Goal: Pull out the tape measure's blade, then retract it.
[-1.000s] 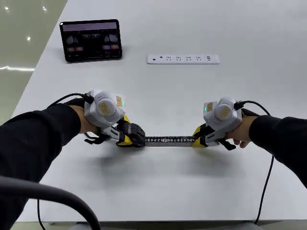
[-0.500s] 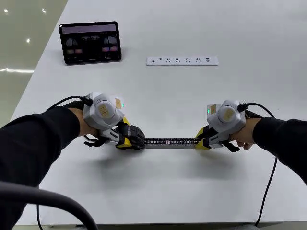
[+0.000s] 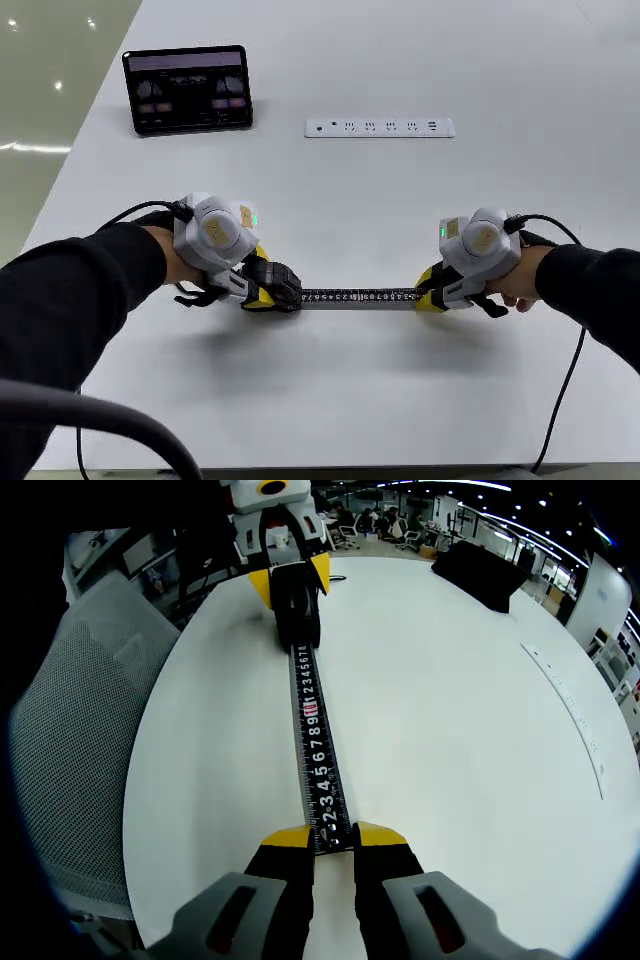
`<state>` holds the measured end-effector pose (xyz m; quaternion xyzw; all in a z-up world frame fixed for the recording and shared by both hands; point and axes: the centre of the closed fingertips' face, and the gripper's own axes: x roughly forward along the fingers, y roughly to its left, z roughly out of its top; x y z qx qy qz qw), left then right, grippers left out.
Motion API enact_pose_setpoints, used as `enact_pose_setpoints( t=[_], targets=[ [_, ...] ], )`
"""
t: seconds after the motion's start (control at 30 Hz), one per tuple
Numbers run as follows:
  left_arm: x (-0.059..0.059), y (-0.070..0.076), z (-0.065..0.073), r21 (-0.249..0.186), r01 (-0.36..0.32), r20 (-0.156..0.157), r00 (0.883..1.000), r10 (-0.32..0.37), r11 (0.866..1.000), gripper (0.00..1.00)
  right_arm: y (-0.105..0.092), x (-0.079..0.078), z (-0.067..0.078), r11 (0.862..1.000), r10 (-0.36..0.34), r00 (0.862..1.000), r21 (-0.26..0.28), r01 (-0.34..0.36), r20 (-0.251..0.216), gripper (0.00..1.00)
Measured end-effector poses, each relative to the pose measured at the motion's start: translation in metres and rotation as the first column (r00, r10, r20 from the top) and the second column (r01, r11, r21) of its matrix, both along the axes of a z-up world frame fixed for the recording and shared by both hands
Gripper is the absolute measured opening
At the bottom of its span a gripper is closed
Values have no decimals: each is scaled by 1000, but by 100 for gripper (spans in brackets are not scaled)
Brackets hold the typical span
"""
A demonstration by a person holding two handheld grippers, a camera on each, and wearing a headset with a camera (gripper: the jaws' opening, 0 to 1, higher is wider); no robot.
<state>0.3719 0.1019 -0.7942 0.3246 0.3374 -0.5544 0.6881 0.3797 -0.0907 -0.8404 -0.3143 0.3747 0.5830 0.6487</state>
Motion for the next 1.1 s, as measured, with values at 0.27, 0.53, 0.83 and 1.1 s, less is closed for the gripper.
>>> enact_pose_setpoints(
  t=[0.27,0.53,0.83,1.1],
  targets=[
    [0,0,0,0,-1,0,1000,1,1000,30,-7,0,1,1000,-12,1000,-4,12,-2,9],
    [0,0,0,1,-1,-1,1000,1,1000,30,-11,-4,5,1000,-17,1000,-8,17,0,9],
    [0,-1,0,4,1,0,1000,-1,1000,30,-15,-5,6,1000,-13,1000,-17,13,3,9],
    [0,-1,0,5,-3,1,1000,3,1000,30,-18,-3,7,1000,-20,1000,-22,20,-2,9]
  ],
)
